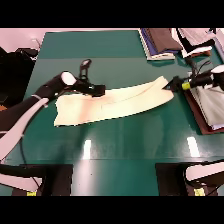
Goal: Fold the shirts.
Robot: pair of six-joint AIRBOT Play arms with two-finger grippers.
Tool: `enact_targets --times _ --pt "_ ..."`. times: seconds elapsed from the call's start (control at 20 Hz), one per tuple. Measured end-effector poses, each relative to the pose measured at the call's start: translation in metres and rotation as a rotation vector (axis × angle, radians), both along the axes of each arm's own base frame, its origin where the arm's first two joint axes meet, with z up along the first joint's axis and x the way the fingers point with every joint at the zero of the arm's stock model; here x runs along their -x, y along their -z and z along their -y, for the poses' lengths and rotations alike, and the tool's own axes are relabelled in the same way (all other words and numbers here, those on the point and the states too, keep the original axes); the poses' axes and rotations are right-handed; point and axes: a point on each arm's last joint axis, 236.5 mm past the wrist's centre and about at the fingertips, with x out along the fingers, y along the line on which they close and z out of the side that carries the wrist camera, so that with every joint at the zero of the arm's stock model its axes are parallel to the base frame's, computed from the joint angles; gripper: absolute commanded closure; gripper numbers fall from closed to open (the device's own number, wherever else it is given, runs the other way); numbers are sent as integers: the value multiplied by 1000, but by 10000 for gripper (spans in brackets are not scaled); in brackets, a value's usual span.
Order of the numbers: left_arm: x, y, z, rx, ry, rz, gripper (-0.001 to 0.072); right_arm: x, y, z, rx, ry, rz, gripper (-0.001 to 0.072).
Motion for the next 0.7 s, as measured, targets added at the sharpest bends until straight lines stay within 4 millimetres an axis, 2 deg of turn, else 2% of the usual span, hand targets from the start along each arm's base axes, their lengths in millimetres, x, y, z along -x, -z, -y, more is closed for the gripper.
enact_targets --times 0.15,0.3,0.5,0.7 --pt "-2 22 35 -3 48 -18 686 -5 -62 -26 19 -55 125 697" --pt "0 40 58 -7 79 -42 686 1 -115 -64 27 -130 228 697" --pt "2 52 70 -4 90 -64 686 14 -160 -114 19 -223 323 697" --pt "4 52 71 -5 95 -78 687 29 -184 -157 0 -296 377 697"
